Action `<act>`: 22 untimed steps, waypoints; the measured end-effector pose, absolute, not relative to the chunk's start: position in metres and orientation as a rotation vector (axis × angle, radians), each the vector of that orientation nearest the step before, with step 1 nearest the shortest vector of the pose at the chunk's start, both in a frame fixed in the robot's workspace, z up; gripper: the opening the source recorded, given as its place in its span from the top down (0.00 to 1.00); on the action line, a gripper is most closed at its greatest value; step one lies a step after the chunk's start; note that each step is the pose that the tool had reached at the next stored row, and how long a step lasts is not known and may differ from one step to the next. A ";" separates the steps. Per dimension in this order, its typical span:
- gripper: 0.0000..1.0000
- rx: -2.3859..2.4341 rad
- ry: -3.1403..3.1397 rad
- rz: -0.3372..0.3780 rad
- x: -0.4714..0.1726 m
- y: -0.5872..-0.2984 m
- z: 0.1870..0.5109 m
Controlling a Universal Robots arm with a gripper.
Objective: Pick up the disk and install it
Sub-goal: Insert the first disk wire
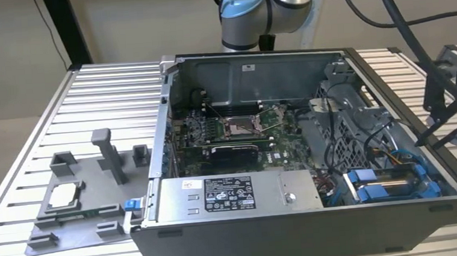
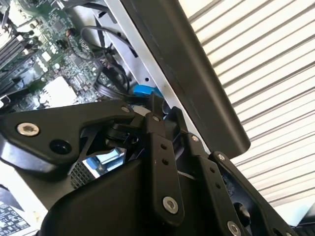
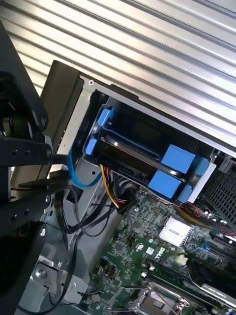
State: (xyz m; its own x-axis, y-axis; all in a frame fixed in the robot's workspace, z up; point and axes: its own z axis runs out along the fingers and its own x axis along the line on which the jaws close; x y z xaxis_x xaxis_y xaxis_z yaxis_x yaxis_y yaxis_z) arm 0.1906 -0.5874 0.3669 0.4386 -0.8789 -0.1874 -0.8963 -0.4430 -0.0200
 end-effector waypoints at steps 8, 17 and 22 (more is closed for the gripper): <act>0.00 -2.644 1.444 0.246 0.191 -0.587 0.362; 0.00 -2.655 1.359 0.275 0.192 -0.587 0.361; 0.00 -2.620 1.339 0.313 0.192 -0.587 0.361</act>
State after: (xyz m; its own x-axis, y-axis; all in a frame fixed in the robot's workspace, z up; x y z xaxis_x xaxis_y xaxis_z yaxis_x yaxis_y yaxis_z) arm 0.1915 -0.5873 0.3612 0.5716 -0.7755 -0.2681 -0.8140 -0.5771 -0.0659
